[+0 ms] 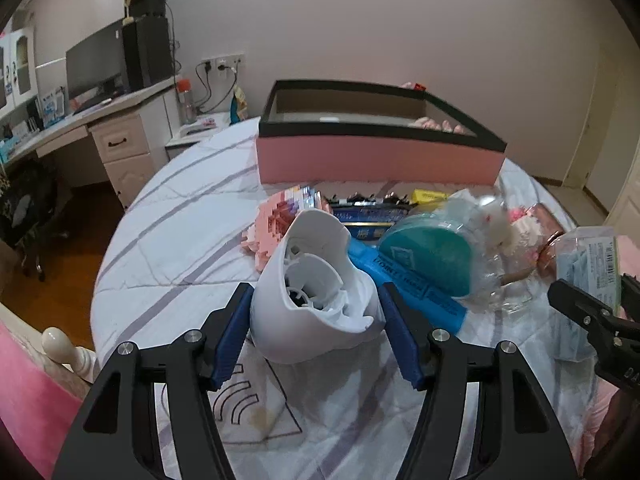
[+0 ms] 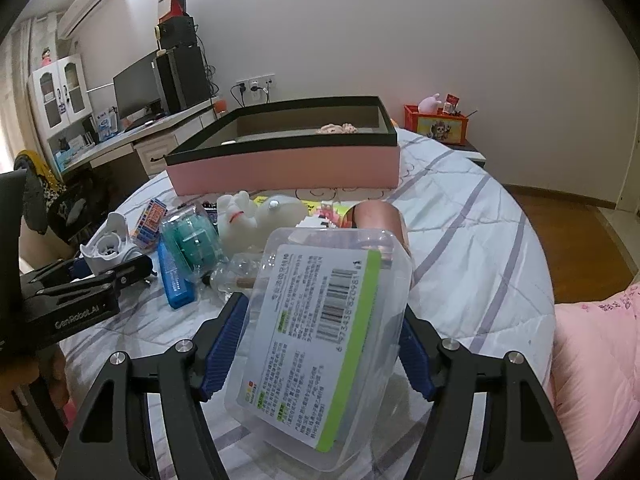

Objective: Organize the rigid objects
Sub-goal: 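Grasp the white nozzle with the left tool while the right tool grasps the clear pill box, then lower the nozzle and pill box into the pink box and open both tools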

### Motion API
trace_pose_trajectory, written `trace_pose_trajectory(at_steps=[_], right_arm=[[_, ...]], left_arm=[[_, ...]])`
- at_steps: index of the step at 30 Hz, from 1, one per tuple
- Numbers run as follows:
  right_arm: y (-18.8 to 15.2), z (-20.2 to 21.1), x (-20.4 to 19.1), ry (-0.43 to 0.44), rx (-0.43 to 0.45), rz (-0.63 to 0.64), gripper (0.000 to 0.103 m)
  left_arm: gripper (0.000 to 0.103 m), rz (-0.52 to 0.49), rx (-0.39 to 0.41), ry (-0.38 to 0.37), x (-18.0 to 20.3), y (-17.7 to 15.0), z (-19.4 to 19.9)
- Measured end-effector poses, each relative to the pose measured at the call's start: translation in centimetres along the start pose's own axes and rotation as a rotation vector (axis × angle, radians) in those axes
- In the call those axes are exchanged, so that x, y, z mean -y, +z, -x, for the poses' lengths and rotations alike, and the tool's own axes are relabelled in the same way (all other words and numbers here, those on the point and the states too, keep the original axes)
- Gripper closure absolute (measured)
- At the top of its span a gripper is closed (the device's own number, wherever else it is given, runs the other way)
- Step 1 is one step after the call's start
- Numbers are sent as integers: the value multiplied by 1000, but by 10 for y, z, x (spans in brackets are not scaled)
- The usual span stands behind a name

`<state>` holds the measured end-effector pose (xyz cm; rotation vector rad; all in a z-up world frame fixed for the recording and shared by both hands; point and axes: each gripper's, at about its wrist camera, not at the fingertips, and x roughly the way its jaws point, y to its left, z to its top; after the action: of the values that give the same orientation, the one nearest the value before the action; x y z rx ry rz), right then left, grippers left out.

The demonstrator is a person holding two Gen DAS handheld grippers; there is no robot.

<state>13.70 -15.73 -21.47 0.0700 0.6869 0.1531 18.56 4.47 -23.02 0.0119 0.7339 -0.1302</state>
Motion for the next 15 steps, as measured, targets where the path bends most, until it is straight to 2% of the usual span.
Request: trace_pose_trajectory(at_steps=[7,15], right_arm=[[10,16,-5,-3,48,19,33],[30,29,-14,-5,99,55,33]], left_arm=[[38,-21,66,-25,10,12,30],[38,-38,101,-39,18,26,46]])
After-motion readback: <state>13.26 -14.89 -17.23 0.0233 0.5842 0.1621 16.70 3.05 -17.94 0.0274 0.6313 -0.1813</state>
